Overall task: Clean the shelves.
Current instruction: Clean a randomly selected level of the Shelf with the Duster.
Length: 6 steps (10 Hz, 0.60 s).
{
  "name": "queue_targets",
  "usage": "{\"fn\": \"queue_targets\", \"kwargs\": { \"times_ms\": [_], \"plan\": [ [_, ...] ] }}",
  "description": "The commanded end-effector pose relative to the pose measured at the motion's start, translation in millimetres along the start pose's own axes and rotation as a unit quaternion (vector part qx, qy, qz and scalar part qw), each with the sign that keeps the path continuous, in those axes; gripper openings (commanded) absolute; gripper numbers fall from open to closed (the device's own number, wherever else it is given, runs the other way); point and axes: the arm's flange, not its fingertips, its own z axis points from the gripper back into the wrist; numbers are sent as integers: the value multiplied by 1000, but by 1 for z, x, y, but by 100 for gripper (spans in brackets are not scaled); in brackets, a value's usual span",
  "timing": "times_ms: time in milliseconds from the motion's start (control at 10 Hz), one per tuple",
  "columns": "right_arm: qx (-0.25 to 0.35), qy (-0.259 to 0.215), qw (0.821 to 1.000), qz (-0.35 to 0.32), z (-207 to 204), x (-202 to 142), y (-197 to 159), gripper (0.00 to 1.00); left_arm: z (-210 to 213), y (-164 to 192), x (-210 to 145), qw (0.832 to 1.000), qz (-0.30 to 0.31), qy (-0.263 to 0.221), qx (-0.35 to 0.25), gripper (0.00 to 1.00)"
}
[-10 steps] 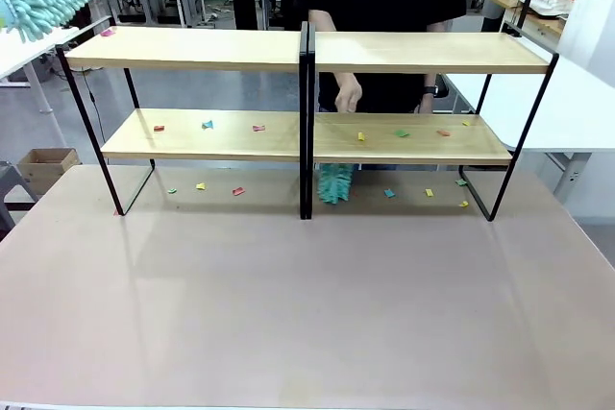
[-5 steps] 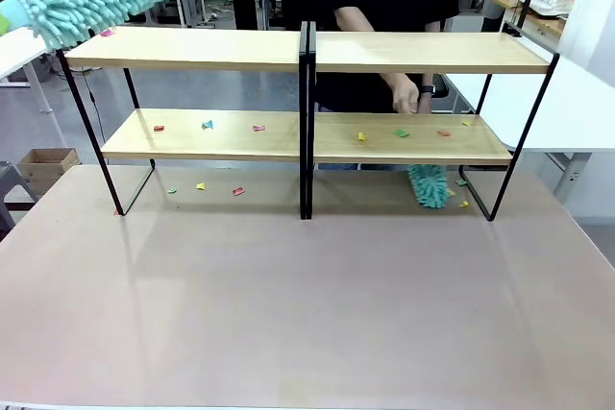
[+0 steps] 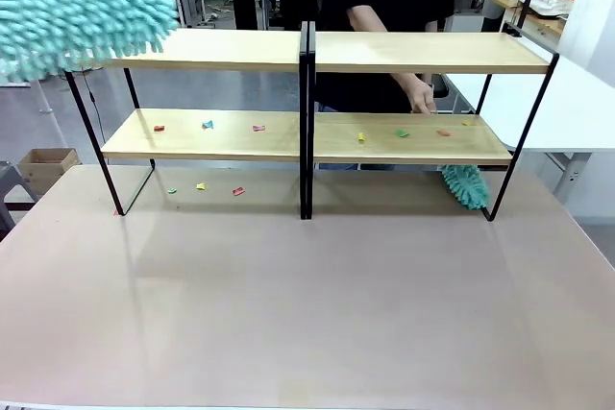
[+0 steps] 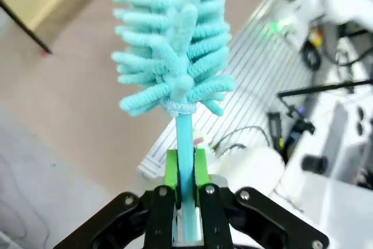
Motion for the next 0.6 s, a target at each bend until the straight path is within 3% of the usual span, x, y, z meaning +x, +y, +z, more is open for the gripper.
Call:
{"fn": "queue_targets", "kwargs": {
  "times_ms": [0,200,500],
  "plan": [
    [1,-1,1000,0,-1,0,0,100,33,23,-34,996,49,-65,34,13],
    [1,-1,1000,0,-1,0,0,100,52,32,-65,983,83,-165,20,13],
    [1,-1,1000,0,-1,0,0,100,68,42,-88,969,104,-221,18,13]
  ]
}}
